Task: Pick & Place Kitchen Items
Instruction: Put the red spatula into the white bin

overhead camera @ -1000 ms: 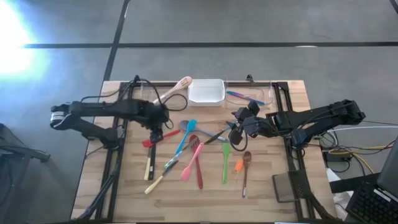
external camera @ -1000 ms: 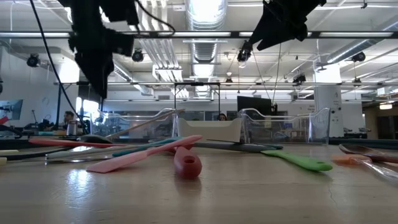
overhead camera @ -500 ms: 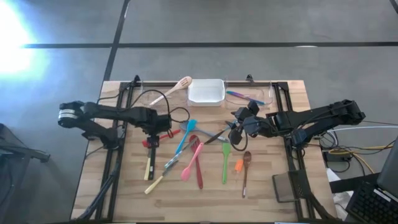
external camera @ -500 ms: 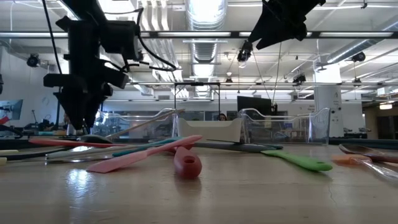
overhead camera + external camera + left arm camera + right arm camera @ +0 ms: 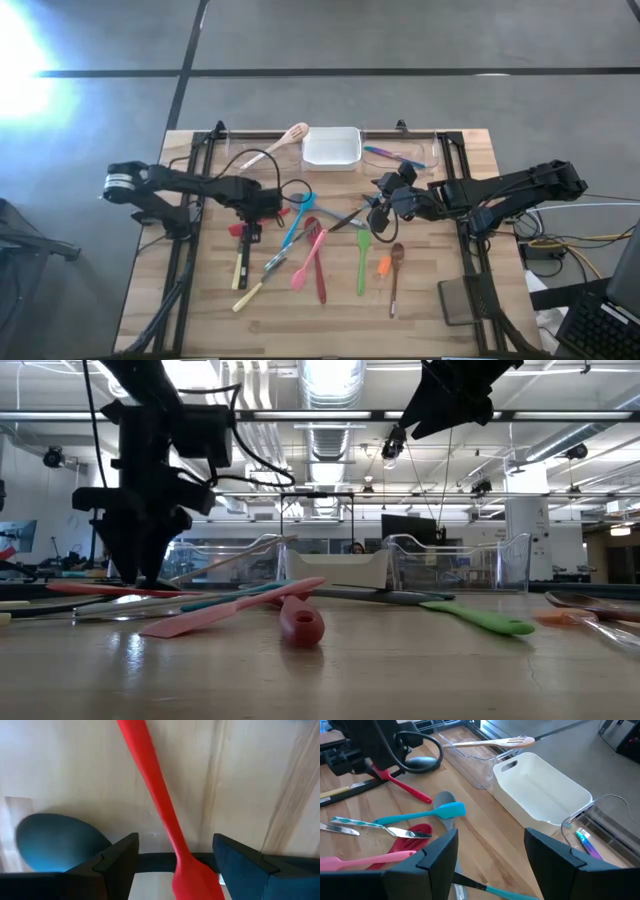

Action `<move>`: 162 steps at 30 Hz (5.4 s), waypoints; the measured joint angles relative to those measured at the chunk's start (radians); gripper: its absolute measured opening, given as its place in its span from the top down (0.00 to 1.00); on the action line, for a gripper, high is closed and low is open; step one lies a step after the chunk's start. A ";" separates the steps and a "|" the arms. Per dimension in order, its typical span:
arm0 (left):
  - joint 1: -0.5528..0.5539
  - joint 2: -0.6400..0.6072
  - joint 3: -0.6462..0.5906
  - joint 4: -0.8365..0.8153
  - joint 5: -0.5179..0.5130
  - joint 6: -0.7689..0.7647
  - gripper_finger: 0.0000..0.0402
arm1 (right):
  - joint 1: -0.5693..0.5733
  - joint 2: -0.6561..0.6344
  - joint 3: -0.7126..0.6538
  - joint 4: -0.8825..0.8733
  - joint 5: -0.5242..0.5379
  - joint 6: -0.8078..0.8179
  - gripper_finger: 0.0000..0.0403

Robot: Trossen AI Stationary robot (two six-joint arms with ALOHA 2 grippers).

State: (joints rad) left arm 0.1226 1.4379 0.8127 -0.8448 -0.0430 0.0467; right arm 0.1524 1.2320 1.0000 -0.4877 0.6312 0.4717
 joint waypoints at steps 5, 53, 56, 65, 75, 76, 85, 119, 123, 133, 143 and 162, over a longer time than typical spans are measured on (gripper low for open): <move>-0.002 0.050 0.000 0.004 0.008 -0.030 0.35 | 0.000 0.000 0.000 0.000 0.000 0.000 0.46; -0.001 0.144 0.304 -0.312 -0.023 -0.037 0.92 | 0.000 0.000 -0.058 0.051 0.000 0.000 0.46; 0.000 0.120 0.361 -0.303 -0.049 -0.005 0.92 | 0.000 0.000 -0.058 0.051 0.000 0.000 0.46; 0.049 0.100 0.526 -0.075 -0.142 0.095 0.92 | 0.000 -0.002 -0.058 0.003 -0.002 0.020 0.46; 0.208 0.102 0.610 0.337 -0.109 0.109 0.92 | 0.002 -0.069 -0.061 -0.220 0.030 0.179 0.46; 0.225 0.103 0.609 0.382 -0.080 0.109 0.92 | 0.002 -0.076 -0.064 -0.222 0.041 0.180 0.46; 0.349 0.185 0.592 0.561 0.070 0.161 0.92 | 0.002 -0.106 -0.073 -0.227 0.115 0.175 0.46; 0.475 0.571 0.705 0.609 0.114 0.172 0.92 | 0.002 -0.106 -0.096 -0.240 0.158 0.173 0.46; 0.476 0.585 0.703 0.595 0.113 0.161 0.92 | 0.002 -0.106 -0.101 -0.239 0.157 0.175 0.46; 0.479 0.587 0.687 0.597 0.138 0.163 0.92 | 0.002 -0.106 -0.103 -0.234 0.157 0.176 0.46; 0.481 0.587 0.685 0.598 0.140 0.169 0.92 | 0.002 -0.106 -0.103 -0.232 0.157 0.181 0.46; 0.495 0.589 0.783 0.509 0.191 0.164 0.92 | 0.002 -0.106 -0.103 -0.231 0.172 0.183 0.46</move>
State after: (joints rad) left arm 0.6173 2.0266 1.5954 -0.3358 0.1484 0.2111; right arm 0.1547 1.1259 0.8970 -0.7189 0.8034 0.6543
